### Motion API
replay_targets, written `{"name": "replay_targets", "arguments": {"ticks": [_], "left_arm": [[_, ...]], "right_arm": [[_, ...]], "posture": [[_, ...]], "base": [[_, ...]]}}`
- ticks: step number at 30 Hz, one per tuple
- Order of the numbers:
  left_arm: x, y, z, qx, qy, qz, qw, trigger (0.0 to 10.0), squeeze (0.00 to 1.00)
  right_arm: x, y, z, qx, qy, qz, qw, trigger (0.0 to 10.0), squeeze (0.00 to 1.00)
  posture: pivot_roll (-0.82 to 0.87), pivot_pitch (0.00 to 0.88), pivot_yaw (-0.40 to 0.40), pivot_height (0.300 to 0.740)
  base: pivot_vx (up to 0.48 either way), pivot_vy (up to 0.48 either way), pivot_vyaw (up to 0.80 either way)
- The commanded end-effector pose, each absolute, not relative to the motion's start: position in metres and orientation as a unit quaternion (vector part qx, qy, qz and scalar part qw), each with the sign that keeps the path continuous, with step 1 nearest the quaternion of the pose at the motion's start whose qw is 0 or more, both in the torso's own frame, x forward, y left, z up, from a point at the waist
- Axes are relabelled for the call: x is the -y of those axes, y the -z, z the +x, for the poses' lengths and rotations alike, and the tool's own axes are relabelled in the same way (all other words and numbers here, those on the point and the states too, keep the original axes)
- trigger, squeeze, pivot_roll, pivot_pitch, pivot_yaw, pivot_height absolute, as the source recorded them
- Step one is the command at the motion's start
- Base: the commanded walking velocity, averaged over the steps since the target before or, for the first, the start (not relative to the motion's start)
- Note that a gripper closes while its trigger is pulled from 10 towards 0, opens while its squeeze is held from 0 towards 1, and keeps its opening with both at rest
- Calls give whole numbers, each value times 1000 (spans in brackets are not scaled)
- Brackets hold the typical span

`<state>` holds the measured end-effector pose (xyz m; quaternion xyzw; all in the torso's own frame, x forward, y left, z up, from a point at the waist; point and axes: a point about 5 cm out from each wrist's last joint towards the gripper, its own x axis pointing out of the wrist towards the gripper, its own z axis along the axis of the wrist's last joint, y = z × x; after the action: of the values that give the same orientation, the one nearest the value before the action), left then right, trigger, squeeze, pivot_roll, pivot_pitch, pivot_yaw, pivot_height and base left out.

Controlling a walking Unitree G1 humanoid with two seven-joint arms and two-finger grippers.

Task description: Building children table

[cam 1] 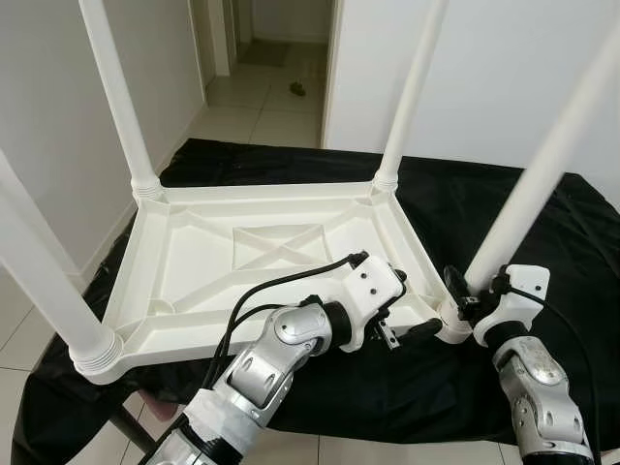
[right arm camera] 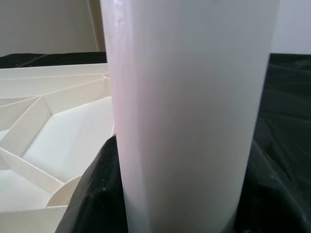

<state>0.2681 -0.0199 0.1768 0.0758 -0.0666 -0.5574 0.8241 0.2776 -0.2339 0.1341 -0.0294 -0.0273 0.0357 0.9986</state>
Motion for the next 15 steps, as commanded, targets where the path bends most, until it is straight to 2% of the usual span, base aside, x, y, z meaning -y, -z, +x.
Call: {"name": "replay_targets", "arguments": {"ticks": [1, 15], "left_arm": [[19, -179, 268, 68, 554, 80, 826, 10000, 0], [17, -180, 269, 70, 553, 83, 826, 10000, 0]], "right_arm": [[236, -99, 267, -57, -36, -26, 997, 10000, 0], [225, -91, 244, 21, -51, -8, 998, 10000, 0]], "posture": [[-51, 51, 24, 740], [-49, 53, 33, 740]], "base": [[0, 0, 0], [0, 0, 0]]}}
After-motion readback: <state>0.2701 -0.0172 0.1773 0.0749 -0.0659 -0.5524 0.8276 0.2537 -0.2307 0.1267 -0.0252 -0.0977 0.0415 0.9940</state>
